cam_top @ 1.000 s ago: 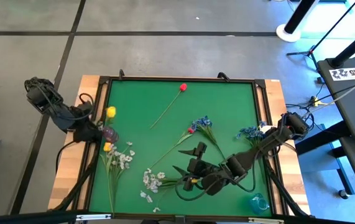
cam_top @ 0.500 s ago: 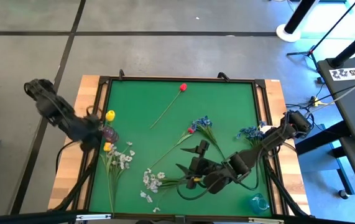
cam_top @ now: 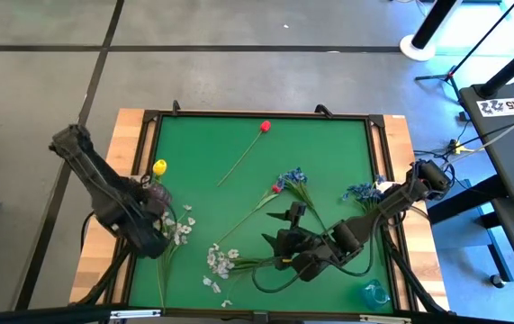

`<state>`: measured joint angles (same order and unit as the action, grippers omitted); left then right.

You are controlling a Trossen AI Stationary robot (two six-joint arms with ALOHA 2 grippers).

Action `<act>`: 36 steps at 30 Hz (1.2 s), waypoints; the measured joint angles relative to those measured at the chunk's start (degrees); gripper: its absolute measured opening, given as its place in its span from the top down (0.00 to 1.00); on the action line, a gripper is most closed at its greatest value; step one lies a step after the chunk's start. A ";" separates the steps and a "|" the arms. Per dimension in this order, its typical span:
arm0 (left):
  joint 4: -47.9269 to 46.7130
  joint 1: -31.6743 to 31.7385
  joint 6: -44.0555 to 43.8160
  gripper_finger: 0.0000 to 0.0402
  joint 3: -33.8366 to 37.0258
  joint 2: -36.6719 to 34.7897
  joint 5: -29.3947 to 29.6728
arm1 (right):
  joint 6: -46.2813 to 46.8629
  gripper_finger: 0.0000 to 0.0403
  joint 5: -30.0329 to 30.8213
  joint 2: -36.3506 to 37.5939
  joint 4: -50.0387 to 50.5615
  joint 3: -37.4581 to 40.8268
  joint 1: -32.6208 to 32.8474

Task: Sort flowers into vase by color
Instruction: Put the yellow flower into the purple vase

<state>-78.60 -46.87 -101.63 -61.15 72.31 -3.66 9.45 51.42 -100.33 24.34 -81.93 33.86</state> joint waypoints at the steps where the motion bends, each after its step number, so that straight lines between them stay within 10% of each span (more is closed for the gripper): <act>1: 0.85 0.00 -1.16 0.58 1.05 1.41 -0.16 | -1.06 0.28 -0.02 0.00 -0.21 0.00 -0.19; 25: 29.47 3.74 -4.25 0.58 26.66 8.05 -8.26 | -8.41 0.28 -3.68 0.00 -0.16 0.00 -5.02; 36: 27.10 -0.21 1.31 0.97 22.04 8.38 3.66 | -8.30 0.28 -3.83 0.07 -0.16 0.00 -4.91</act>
<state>-51.50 -47.08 -100.32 -39.10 80.68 0.00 1.15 47.59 -100.27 24.19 -81.93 28.95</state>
